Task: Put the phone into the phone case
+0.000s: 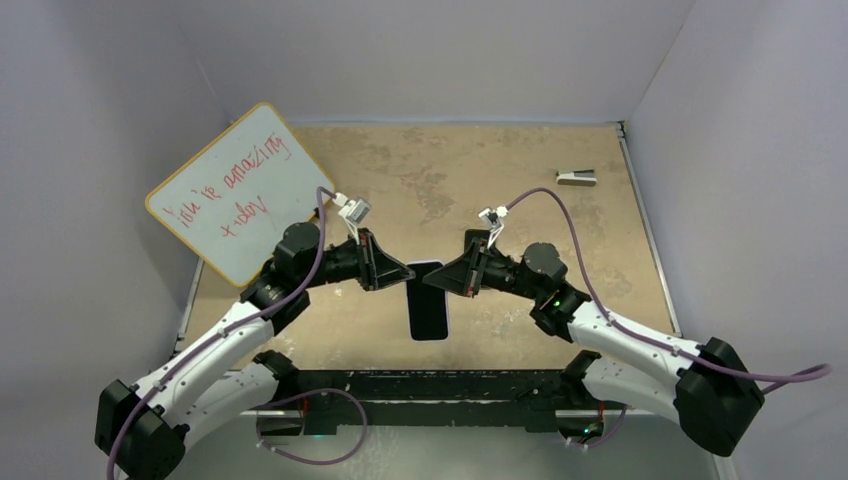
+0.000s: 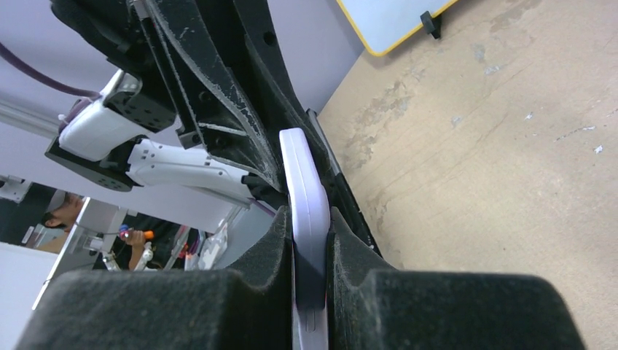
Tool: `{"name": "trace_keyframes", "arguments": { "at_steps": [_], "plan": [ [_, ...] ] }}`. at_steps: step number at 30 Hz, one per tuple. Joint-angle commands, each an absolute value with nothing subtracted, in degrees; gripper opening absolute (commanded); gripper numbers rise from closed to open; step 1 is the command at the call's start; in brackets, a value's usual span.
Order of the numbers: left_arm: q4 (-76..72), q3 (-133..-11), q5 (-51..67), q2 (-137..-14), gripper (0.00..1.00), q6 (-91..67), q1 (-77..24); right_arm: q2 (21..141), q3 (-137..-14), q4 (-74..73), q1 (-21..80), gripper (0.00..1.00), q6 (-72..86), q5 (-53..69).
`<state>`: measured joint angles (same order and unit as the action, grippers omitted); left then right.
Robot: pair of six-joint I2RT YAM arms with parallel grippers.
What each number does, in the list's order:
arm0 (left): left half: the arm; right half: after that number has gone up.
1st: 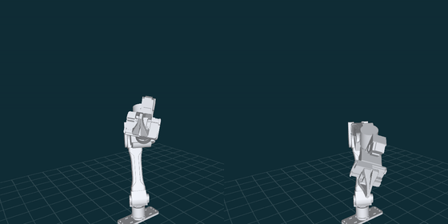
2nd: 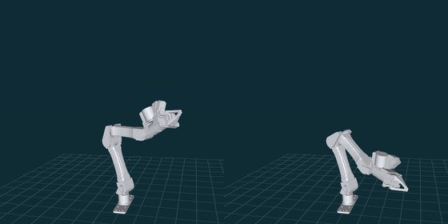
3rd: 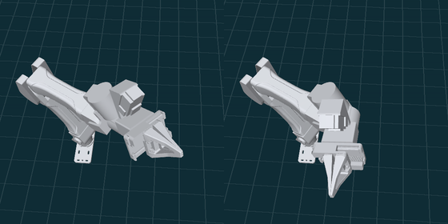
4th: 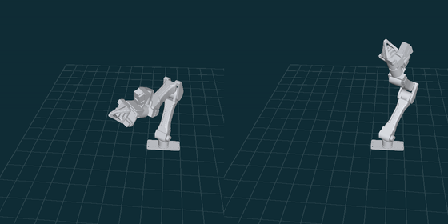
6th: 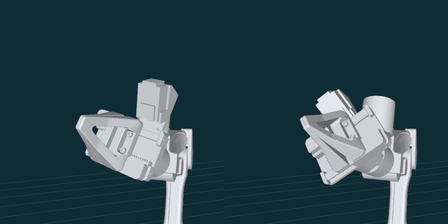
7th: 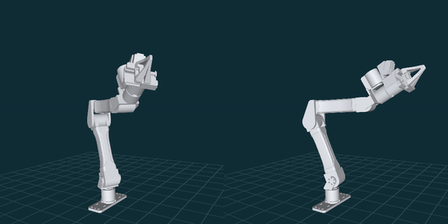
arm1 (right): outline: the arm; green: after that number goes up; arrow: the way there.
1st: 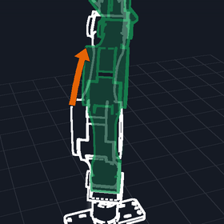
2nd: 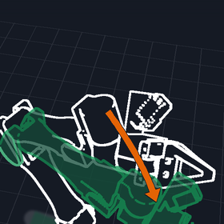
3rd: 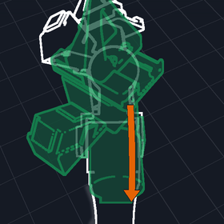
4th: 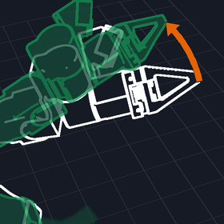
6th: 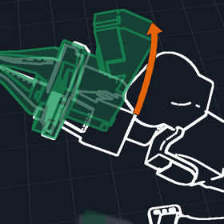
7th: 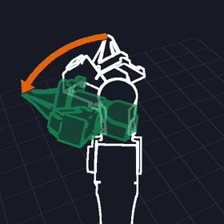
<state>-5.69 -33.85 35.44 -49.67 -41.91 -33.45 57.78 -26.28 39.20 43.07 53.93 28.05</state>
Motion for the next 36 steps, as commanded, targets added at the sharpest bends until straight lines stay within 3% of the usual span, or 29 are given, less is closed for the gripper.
{"name": "trace_keyframes", "arguments": {
  "at_steps": [1,4,5,6,8,14,26,36],
  "plan": [
    [5.1,-39.4,27.0,-50.4,0.24,-31.5,-33.6,58.4,-28.2,40.2,43.8,0.00,55.0,26.3],
    [12.0,-42.7,22.8,-50.0,0.47,-27.5,-33.7,58.9,-28.9,37.7,43.8,0.00,53.4,23.4],
    [13.7,-44.0,21.4,-49.6,0.66,-26.2,-33.7,59.3,-29.3,36.6,43.8,0.00,52.6,22.4],
    [15.8,-44.9,20.0,-49.2,0.77,-24.9,-33.7,59.9,-29.7,35.5,43.8,0.00,51.8,21.3],
    [19.4,-46.3,17.2,-48.1,0.85,-22.1,-33.6,61.6,-30.1,34.1,43.8,0.00,51.0,19.0],
    [25.8,-46.2,7.4,-43.9,0.90,-17.2,-33.7,71.0,-33.1,34.6,43.8,0.00,49.1,15.7],
    [26.0,-45.5,6.9,-40.7,0.91,-16.5,-33.8,97.9,-48.1,38.8,43.1,0.00,48.5,20.1],
    [26.4,-45.7,6.5,-41.1,0.92,-16.3,-33.8,110.6,-54.2,35.8,39.2,0.11,46.9,26.2]
  ]
}}
